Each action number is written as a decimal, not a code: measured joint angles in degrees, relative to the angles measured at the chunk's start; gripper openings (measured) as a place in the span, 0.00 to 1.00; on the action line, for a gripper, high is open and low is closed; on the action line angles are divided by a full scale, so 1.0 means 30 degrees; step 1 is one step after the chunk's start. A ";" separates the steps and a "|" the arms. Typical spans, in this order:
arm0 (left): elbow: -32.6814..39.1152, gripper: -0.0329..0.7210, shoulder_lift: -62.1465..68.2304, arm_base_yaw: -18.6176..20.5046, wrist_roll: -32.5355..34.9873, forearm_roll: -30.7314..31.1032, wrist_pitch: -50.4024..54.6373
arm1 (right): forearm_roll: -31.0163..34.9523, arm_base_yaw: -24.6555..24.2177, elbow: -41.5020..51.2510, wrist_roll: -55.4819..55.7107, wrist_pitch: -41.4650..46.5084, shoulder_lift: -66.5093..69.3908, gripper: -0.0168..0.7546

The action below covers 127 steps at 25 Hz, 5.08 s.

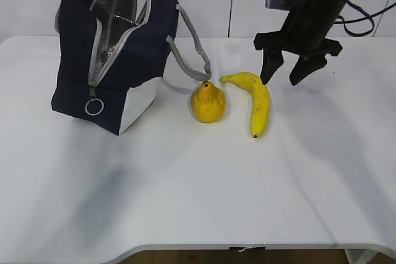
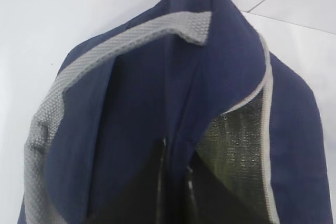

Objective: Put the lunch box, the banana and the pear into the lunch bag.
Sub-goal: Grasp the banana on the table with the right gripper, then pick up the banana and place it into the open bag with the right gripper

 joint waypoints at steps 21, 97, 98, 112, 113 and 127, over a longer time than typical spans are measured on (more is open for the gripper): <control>0.0000 0.05 0.0000 0.0000 0.0000 0.0000 -0.0044 | -0.0230 0.0644 -0.0735 0.1180 -0.2685 0.2205 0.69; 0.0000 0.05 0.0000 0.0000 0.0000 -0.1249 -0.0044 | 1.1316 0.2411 -1.2937 0.0964 -0.0918 0.4457 0.43; 0.0000 0.05 0.0000 0.0000 0.0000 -0.1249 -0.0044 | 1.1390 0.2710 -1.2937 0.0874 -0.1153 0.4554 0.43; 0.0000 0.05 0.0085 0.0000 0.0000 -0.1425 0.0063 | 1.0332 0.4079 -1.2937 0.0619 -0.4263 0.6955 0.47; 0.0000 0.05 0.0085 0.0000 0.0000 -0.1475 0.0063 | 0.9610 0.4079 -1.2937 0.0619 -0.3953 0.6992 0.48; 0.0000 0.05 0.0085 -0.0036 0.0000 -0.1522 0.0106 | 0.6583 0.4079 -1.6120 -0.0507 -0.1172 0.7077 0.77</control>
